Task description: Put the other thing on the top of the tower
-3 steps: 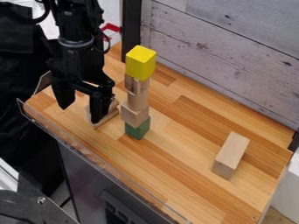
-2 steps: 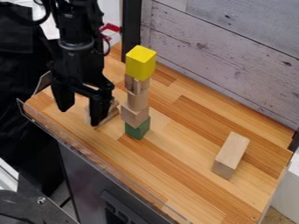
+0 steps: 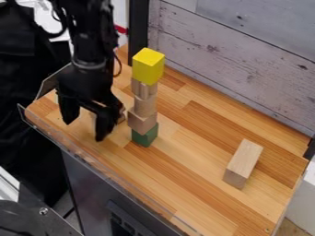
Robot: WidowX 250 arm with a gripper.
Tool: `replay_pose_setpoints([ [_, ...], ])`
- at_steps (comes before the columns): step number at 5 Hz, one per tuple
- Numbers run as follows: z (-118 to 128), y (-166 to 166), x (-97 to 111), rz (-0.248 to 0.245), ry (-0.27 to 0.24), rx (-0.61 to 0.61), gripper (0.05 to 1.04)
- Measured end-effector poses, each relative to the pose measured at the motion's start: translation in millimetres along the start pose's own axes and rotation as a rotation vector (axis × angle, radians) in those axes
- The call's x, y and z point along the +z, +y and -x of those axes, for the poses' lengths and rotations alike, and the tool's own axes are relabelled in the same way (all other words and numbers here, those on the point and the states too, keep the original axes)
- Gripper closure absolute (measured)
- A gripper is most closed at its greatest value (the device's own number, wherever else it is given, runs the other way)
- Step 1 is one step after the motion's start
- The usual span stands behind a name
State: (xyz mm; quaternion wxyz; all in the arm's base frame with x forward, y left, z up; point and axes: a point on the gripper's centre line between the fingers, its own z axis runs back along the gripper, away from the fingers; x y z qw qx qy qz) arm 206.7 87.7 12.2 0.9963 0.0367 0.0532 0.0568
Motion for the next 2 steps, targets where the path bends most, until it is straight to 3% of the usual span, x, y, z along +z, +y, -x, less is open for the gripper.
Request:
replay_pose_setpoints([
  [1,-3.7,0.8,-6.3,-0.013,-0.009,-0.004,0.085],
  [2,-6.5,-0.6,-7.4,0.004,-0.025,-0.006,0.085],
])
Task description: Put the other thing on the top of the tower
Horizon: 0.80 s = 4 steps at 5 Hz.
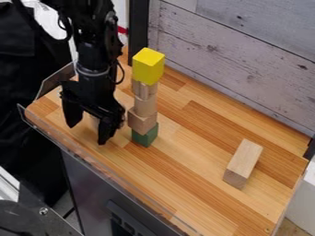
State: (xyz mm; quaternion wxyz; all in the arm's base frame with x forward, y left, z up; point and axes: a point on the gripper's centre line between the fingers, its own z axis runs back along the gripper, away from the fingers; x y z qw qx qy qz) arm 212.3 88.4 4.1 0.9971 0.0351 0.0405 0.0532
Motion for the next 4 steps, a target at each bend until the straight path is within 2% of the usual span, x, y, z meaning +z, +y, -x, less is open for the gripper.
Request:
replay_pose_setpoints([
  [1,-2.9,0.6,-1.1,0.040,-0.014,0.001,0.085],
  [2,-9.8,1.4,-3.7,0.057,-0.020,0.009,0.085],
  [4,-21.3,6.4,-15.3,0.040,-0.014,0.014,0.115],
])
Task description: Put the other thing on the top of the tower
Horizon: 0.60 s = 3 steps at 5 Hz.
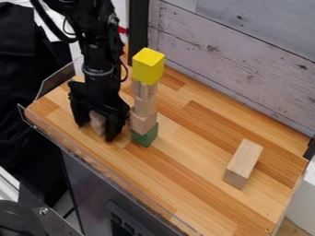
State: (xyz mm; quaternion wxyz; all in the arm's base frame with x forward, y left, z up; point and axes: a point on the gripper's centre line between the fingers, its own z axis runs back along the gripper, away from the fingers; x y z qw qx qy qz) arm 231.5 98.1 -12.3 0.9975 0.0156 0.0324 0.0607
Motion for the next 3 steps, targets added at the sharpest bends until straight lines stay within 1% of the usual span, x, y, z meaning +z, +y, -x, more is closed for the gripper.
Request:
replay_pose_setpoints([
  [1,-3.8,2.6,-0.3,-0.001,-0.006,0.008,0.380],
  [2,-3.5,5.9,-0.2,-0.007,-0.006,0.019,0.458],
  [3,-2.2,10.2,-0.1,-0.002,-0.007,0.033,0.459],
])
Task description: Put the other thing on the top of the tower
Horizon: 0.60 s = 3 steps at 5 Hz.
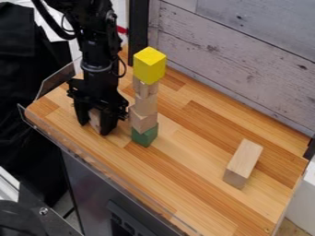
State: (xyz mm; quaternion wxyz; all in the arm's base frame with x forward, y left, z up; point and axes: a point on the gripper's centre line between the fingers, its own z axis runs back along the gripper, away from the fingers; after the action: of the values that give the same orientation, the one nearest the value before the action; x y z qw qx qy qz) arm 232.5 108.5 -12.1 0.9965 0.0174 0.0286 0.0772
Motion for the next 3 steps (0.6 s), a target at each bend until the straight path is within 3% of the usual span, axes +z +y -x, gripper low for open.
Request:
replay_pose_setpoints([
  [1,10.4,9.4,4.5,0.015,0.027,0.002,0.459],
  [2,9.6,20.8,44.8,0.002,0.031,-0.034,0.459],
  [3,6.4,27.7,91.1,0.029,0.023,-0.007,0.459],
])
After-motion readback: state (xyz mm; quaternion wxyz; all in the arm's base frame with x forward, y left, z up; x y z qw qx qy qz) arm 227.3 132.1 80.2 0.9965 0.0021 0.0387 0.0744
